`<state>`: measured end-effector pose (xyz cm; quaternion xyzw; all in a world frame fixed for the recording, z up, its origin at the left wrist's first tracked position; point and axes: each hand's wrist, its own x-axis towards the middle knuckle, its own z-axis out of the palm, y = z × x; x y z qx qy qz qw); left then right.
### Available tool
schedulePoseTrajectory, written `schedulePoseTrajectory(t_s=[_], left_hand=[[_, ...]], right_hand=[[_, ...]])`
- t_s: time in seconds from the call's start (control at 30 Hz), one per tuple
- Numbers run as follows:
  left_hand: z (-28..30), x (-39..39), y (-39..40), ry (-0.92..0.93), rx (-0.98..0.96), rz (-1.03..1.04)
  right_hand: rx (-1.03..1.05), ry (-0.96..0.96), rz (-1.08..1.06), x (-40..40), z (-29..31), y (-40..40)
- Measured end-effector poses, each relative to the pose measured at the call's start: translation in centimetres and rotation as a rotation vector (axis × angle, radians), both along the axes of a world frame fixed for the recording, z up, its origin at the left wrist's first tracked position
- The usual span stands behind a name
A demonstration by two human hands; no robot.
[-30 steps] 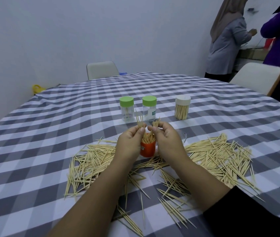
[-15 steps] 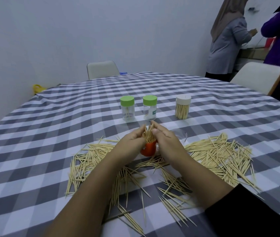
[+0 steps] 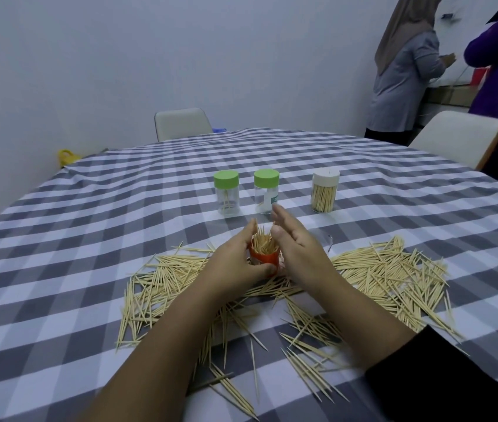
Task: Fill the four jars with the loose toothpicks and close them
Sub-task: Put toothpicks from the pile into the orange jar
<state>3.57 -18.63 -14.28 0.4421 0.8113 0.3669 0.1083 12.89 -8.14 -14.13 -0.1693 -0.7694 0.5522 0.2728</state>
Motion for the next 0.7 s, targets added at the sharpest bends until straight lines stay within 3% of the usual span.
schedulePoseTrajectory(t_s=[0.17,0.37,0.47,0.7], left_hand=[[-0.1,0.2,0.0,0.032,0.056,-0.018],[-0.3,-0.3,0.0,0.02,0.082,0.023],[-0.1,-0.4,0.0,0.052,0.066,0.006],[0.8,-1.2,-1.2,-0.098,-0.061,-0.038]], right_hand=[[0.278,-0.105,0.089,0.0,-0.6,-0.1],[0.385,-0.051,0.031,-0.3,-0.3,0.0],[0.457,-0.109,0.104,-0.3,-0.5,-0.2],[0.152,-0.043,0.074,1.1,1.3,0.1]])
